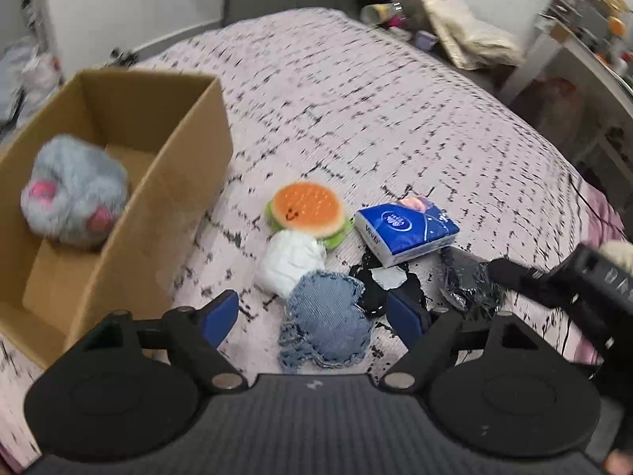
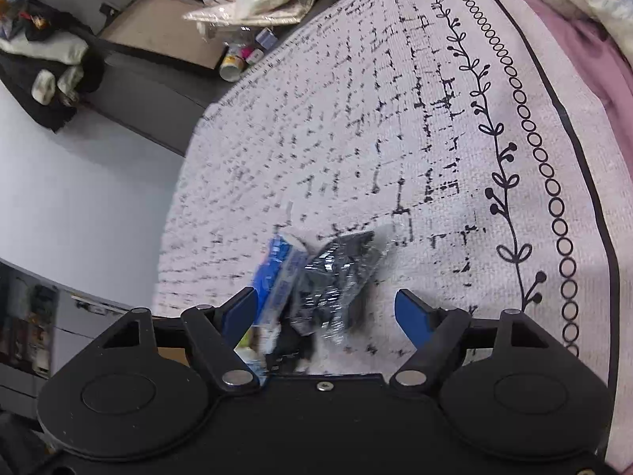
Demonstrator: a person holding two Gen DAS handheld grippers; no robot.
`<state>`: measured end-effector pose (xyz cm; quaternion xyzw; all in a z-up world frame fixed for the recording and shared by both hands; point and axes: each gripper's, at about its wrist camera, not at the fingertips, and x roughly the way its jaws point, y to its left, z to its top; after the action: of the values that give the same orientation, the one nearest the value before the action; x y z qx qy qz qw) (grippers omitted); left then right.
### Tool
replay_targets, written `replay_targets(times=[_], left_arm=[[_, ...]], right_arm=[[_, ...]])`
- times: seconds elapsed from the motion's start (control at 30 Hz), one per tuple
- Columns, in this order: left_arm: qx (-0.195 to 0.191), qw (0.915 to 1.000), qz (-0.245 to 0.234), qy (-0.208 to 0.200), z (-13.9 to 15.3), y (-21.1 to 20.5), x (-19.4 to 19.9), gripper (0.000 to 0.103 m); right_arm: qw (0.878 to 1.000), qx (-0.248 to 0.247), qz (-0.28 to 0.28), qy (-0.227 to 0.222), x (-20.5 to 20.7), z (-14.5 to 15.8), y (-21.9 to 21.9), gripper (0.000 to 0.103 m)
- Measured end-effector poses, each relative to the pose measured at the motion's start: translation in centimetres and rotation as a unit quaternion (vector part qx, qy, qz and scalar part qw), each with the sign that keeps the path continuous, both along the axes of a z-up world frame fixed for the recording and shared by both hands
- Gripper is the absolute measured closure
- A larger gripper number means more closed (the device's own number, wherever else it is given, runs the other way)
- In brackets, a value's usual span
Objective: Organize soft objects
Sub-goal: 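Grasp the denim heart plush with the left gripper while the right gripper grasps the black wrapped item, then carry the denim heart to the box and release it with the left gripper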
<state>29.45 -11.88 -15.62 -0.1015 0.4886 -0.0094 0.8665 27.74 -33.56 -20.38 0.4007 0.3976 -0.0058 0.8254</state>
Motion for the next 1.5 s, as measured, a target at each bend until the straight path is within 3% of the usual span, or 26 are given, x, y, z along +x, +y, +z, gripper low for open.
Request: replay_targets(times=[0.07,0.13,0.2,0.23,0.27,0.37,0.5,0.97,1.5], left_arm=[[0.005,0.9997,0.021,0.014,-0.5,-0.3,0.3,0.03],[0.011,0.9988,0.041,0.023,-1.1,-0.6,0.6,0.046],[0.009,0.9978,0.051,0.041,-1.8,-0.8,1.1,0.058],[0.004,0.9973,0.056,0.047,-2.0,-0.7,1.1,0.067],[-0.002,0.997,0.06,0.049,-2.1,-0.6,1.1,0.069],[-0.001,0.9978,0.052,0.041,-1.8,-0.6,0.7,0.075],[-0.032,0.9972,0.047,0.05,-1.1,0.4,0.0,0.083],[-0.071,0.9966,0.008,-0.04,5.0,2.4,-2.7,0.083],[-0.089,0.9927,-0.01,-0.082,8.7,6.1,-4.3,0.083]], right_arm=[[1.0,-0.002,0.002,-0.006,0.3,-0.4,0.1,0.028],[1.0,-0.01,0.009,-0.015,0.5,-0.4,0.3,0.036],[1.0,-0.013,0.014,-0.017,0.8,-0.6,0.5,0.057],[1.0,-0.012,0.016,-0.016,0.9,-0.9,0.6,0.064],[1.0,-0.007,0.02,-0.016,0.9,-1.1,0.5,0.07],[0.999,-0.015,0.018,-0.022,0.6,-0.7,0.8,0.073],[0.998,-0.055,0.023,-0.032,-0.3,0.7,1.8,0.076],[0.987,-0.147,0.031,-0.058,-3.6,6.0,6.0,0.077],[0.974,-0.206,0.034,-0.089,-6.5,10.8,10.2,0.077]])
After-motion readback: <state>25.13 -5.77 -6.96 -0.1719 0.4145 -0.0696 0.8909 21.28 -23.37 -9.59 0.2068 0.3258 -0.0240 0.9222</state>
